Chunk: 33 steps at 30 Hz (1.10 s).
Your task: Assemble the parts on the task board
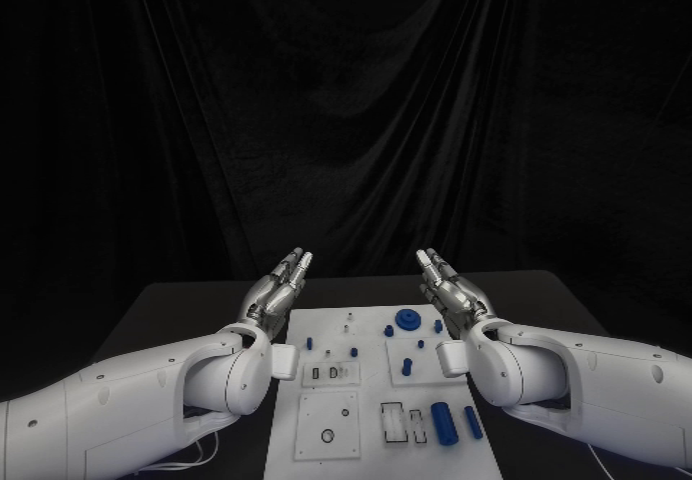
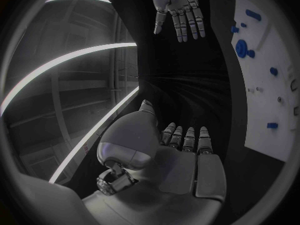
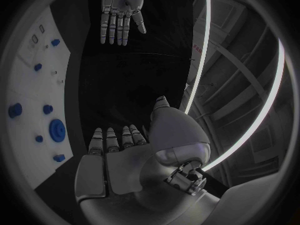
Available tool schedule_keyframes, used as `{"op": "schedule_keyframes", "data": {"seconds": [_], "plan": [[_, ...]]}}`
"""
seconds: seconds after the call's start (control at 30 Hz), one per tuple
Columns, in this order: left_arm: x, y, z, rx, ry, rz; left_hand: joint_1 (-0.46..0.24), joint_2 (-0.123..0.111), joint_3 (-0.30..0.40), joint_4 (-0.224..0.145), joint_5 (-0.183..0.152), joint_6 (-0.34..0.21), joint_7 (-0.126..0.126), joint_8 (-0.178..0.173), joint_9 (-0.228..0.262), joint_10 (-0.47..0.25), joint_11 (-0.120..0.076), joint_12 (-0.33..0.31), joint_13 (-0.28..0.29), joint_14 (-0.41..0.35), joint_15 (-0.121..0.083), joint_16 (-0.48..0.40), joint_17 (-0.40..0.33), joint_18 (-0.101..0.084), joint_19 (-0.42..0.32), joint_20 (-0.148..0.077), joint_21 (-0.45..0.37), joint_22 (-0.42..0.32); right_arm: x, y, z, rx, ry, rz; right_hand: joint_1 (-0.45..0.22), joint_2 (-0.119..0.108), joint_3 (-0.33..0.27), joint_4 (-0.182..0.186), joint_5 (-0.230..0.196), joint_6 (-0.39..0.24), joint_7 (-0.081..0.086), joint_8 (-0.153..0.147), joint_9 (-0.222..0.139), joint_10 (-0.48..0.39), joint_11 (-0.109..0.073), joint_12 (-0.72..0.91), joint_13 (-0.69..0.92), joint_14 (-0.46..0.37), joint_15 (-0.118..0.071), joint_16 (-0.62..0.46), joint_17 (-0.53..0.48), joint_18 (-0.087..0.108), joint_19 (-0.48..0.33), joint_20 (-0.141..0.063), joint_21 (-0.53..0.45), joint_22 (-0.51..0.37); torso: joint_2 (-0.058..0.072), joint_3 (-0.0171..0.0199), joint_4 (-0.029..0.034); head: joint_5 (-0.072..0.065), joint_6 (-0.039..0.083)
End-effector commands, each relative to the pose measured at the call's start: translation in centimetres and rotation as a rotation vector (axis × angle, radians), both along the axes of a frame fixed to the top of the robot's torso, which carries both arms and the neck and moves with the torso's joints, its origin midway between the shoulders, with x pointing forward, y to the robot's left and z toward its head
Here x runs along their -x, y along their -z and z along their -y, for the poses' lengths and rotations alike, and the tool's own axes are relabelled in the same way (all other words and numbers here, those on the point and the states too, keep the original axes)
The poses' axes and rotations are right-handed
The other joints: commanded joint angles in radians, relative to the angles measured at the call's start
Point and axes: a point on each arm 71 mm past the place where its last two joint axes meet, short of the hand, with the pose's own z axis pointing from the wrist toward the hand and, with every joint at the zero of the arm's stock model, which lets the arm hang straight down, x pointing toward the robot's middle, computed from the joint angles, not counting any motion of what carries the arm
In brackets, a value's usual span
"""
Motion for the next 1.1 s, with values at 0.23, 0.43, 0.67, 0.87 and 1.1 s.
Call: {"op": "schedule_keyframes", "data": {"seconds": [0.23, 0.43, 0.67, 0.87, 1.1], "plan": [[0.2, -1.3, 1.5, 0.33, 0.249, -0.006, 0.173, 0.014, 0.022, 0.015, 0.21, 0.112, 0.051, 0.053, 0.015, 0.04, 0.054, 0.119, 0.022, 0.054, 0.055, 0.026, 0.025, 0.018, 0.024, 0.067, 0.015, 0.011, 0.3, 0.3, -0.8, -0.214, -0.115, -0.162, 0.066, 0.016, -0.012, 0.012, 0.017, 0.03, 0.037, 0.011, 0.006, -0.001, 0.043, -0.005, -0.002, 0.0, -0.025, -0.003, -0.002, 0.018, 0.0, 0.071, -0.004, -0.002, 0.0, 0.0, 0.0, 0.0, 0.0], [0.3, -1.6, 1.7, 0.398, 0.3, -0.01, 0.247, 0.004, 0.055, 0.011, 0.313, 0.128, 0.056, 0.064, 0.017, 0.038, 0.061, 0.153, 0.024, 0.058, 0.048, 0.023, 0.028, 0.019, 0.025, 0.064, 0.015, 0.011, 0.3, 0.3, -0.8, -0.214, -0.115, -0.162, 0.09, 0.019, -0.013, 0.01, 0.026, 0.046, 0.067, 0.016, 0.009, -0.001, 0.074, -0.005, -0.002, 0.0, 0.028, -0.003, -0.002, 0.02, 0.0, 0.156, -0.004, -0.002, 0.0, 0.0, 0.0, 0.0, 0.0], [-1.0, -1.7, -2.4, 0.287, 0.374, 0.193, 0.273, 0.0, 0.065, 0.009, 0.349, 0.147, 0.062, 0.076, 0.02, 0.043, 0.071, 0.187, 0.027, 0.069, 0.053, 0.026, 0.034, 0.019, 0.027, 0.067, 0.015, 0.012, 0.1, -0.7, 3.3, -0.166, -0.283, -0.046, 0.166, 0.016, -0.006, 0.001, 0.066, 0.091, 0.127, 0.049, 0.019, -0.001, 0.142, -0.005, -0.002, 0.0, 0.089, -0.003, -0.002, 0.023, 0.021, 0.212, 0.013, 0.01, 0.034, 0.0034, -0.0019, -0.008, -0.054], [-0.6, -1.9, -3.5, 0.24, 0.362, 0.219, 0.311, -0.016, 0.081, -0.003, 0.418, 0.167, 0.069, 0.089, 0.022, 0.048, 0.081, 0.22, 0.029, 0.08, 0.062, 0.028, 0.039, 0.019, 0.032, 0.075, 0.018, 0.013, -0.2, -1.7, 4.4, -0.132, -0.299, -0.012, 0.298, 0.014, 0.007, -0.034, 0.181, 0.183, 0.183, 0.14, 0.037, 0.018, 0.202, 0.065, 0.017, 0.048, 0.143, 0.031, 0.024, 0.025, 0.16, 0.249, 0.083, 0.043, 0.042, 0.003, 0.0007, -0.008, -0.063], [0.3, -2.3, -5.5, 0.172, 0.329, 0.264, 0.333, -0.032, 0.096, -0.015, 0.446, 0.205, 0.08, 0.111, 0.027, 0.064, 0.099, 0.259, 0.033, 0.101, 0.069, 0.035, 0.048, 0.02, 0.044, 0.085, 0.024, 0.016, -1.2, -4.7, 5.0, -0.086, -0.281, 0.064, 0.424, 0.011, 0.012, -0.075, 0.222, 0.311, 0.203, 0.282, 0.055, 0.08, 0.24, 0.281, 0.046, 0.332, 0.16, 0.198, 0.091, 0.026, 0.505, 0.242, 0.215, 0.084, 0.06, 0.0017, 0.0159, -0.012, -0.099]]}}
